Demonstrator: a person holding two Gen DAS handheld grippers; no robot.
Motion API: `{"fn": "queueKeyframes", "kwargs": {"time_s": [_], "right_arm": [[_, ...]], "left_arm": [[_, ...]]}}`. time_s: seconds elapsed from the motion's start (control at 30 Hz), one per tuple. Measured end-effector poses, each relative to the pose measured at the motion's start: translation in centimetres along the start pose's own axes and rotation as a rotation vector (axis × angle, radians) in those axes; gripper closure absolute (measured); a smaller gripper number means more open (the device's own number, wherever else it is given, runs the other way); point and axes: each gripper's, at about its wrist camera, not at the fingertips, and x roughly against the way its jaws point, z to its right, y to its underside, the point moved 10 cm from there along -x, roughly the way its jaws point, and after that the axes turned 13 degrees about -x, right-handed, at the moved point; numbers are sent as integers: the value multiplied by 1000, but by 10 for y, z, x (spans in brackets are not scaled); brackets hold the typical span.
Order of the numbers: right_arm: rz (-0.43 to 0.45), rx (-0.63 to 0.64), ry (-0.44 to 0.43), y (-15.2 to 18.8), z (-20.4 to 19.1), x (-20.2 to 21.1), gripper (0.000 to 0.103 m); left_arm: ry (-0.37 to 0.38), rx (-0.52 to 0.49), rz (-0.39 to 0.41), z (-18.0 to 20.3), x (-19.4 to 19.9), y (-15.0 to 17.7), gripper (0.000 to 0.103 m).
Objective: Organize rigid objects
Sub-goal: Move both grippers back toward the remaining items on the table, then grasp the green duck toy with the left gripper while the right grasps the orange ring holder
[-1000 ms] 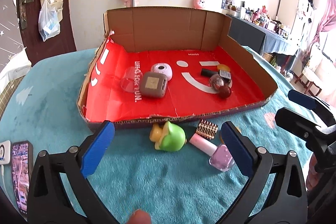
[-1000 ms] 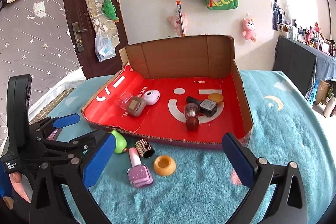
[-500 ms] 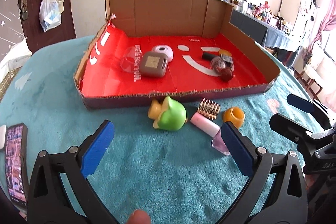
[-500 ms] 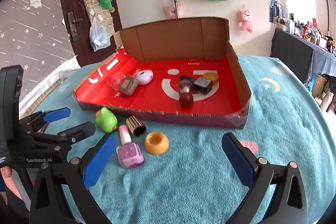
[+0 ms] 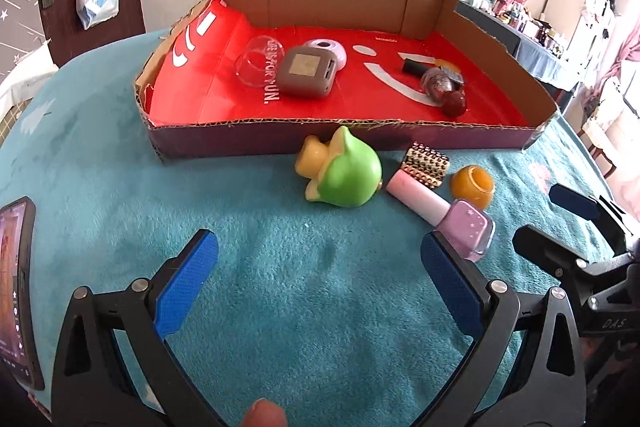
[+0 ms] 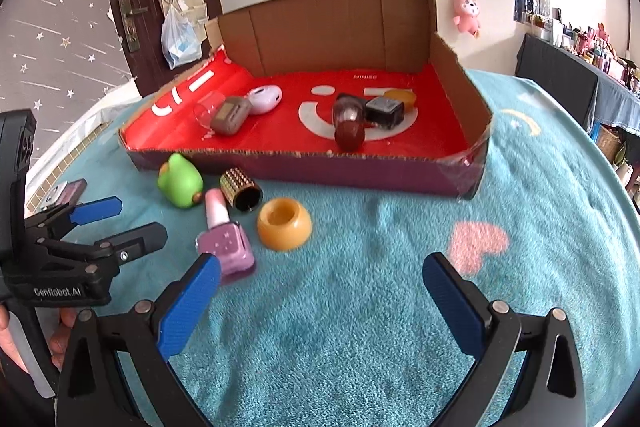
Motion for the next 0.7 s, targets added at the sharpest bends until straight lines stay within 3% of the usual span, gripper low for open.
{"fn": "queueKeyframes", "kwargs": {"time_s": [0.37, 0.7], "right_arm": [[-2, -3, 65, -17, 12, -15, 0], [-23, 53, 80, -23, 0, -32, 2]], "left_arm": [[-50, 26, -29, -12, -18, -15, 0], [-46, 72, -62, -20, -36, -24, 1]]}}
